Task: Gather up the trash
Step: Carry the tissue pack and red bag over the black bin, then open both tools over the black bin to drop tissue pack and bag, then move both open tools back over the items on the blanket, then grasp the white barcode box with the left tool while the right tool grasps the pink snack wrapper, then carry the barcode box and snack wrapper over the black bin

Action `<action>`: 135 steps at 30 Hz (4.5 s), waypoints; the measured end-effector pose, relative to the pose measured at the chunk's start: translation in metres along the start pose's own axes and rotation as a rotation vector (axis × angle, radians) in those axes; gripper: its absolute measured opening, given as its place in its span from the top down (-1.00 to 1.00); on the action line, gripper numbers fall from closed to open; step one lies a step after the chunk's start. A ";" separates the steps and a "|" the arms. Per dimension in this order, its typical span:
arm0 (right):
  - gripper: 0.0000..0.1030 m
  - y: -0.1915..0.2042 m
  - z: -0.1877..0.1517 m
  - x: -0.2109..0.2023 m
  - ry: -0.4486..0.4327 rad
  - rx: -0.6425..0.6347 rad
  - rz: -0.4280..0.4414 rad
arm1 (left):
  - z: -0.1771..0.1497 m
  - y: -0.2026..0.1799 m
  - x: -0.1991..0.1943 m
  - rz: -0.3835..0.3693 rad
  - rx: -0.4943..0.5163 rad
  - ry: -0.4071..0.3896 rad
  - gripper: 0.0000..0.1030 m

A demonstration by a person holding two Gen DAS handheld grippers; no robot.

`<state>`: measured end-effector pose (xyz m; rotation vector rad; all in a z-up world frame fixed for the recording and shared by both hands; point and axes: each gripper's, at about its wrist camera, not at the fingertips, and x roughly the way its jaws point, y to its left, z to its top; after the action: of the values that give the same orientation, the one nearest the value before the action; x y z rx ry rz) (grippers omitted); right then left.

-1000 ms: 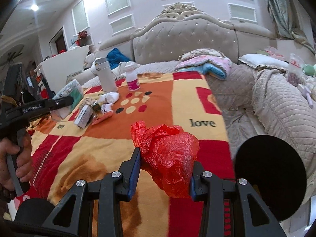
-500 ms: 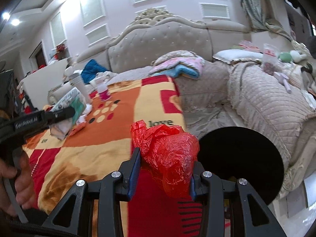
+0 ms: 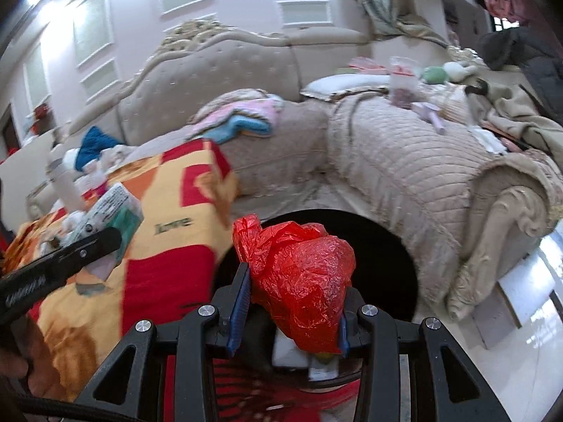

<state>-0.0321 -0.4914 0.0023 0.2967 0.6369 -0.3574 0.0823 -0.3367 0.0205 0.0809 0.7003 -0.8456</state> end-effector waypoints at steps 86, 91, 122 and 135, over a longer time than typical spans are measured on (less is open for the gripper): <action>-0.45 0.407 -0.001 0.121 0.150 -0.663 0.533 | -0.119 0.305 -0.167 0.411 -0.490 -0.038 0.48; -0.44 0.425 0.000 0.149 0.199 -0.671 0.496 | -0.119 0.306 -0.167 0.410 -0.491 -0.038 0.47; -0.05 0.232 -0.026 0.030 0.109 -0.355 0.377 | -0.124 0.261 -0.185 0.432 -0.408 -0.083 0.48; -0.05 0.212 -0.022 0.015 0.051 -0.345 0.353 | -0.068 0.227 -0.195 0.392 -0.398 -0.140 0.48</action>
<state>0.0549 -0.2968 0.0096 0.0838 0.6698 0.1003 0.1180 -0.0327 0.0392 -0.1922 0.6801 -0.3238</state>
